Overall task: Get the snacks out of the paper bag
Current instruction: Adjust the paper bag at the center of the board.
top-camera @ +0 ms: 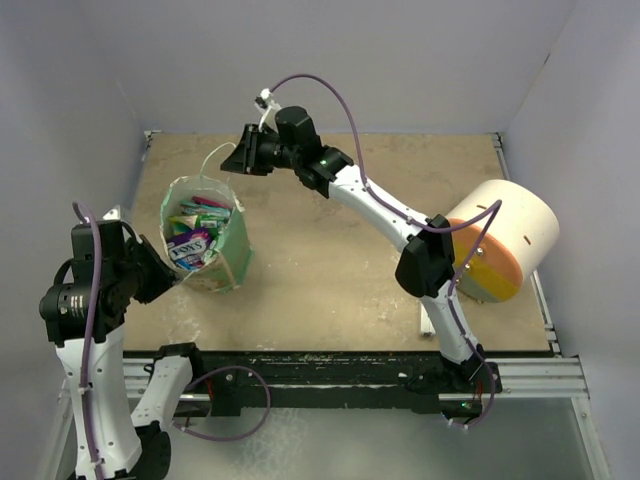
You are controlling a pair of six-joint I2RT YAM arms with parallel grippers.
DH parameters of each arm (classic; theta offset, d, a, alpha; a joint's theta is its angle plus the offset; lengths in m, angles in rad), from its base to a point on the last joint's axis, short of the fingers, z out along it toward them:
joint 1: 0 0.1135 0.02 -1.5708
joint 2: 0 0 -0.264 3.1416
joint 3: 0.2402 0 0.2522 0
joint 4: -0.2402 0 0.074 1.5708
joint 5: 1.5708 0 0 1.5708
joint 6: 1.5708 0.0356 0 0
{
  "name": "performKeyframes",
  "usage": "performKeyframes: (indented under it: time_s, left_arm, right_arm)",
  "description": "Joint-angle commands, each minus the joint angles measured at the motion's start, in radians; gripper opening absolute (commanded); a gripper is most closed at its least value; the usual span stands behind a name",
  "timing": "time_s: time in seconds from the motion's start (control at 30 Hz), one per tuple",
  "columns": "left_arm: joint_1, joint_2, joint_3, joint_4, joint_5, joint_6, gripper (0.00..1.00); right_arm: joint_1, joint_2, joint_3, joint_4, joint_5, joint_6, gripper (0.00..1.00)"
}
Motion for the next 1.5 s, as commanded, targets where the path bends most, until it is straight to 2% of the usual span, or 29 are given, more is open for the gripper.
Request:
performKeyframes:
  time_s: [0.0,0.07,0.23,0.53,0.87,1.07,1.33,1.4,1.47]
  left_arm:
    - [0.003,0.015,0.06,0.02,0.005,0.047,0.0]
    - [0.003,0.023,0.077,0.047,0.038,0.064,0.0]
    - [0.003,0.058,0.111,0.103,0.112,0.09,0.0]
    - [0.003,0.155,0.168,0.202,0.25,0.07,0.0]
    - [0.002,0.219,0.114,0.326,0.352,0.008,0.0]
    - [0.003,0.267,0.129,0.37,0.356,-0.001,0.0]
    - [0.003,0.201,0.1,0.275,0.227,0.03,0.11]
    - [0.003,0.17,0.08,0.241,0.202,0.029,0.17]
    - [0.002,0.147,0.074,0.203,0.169,0.021,0.26]
  right_arm:
    - [-0.005,-0.043,0.055,0.073,-0.073,-0.031,0.13]
    - [-0.005,-0.06,0.038,0.083,-0.067,-0.027,0.0]
    - [-0.005,-0.183,-0.134,0.147,-0.028,-0.023,0.0]
    - [-0.006,-0.471,-0.461,0.139,0.114,-0.06,0.0]
    - [-0.005,-0.763,-0.731,0.033,0.266,-0.049,0.0]
    - [-0.004,-0.891,-0.86,-0.023,0.246,-0.034,0.0]
    - [-0.004,-0.962,-0.94,0.008,0.189,-0.083,0.08]
    - [-0.003,-0.954,-0.944,0.022,0.174,-0.086,0.1]
    - [-0.004,-0.942,-0.939,0.03,0.158,-0.09,0.13]
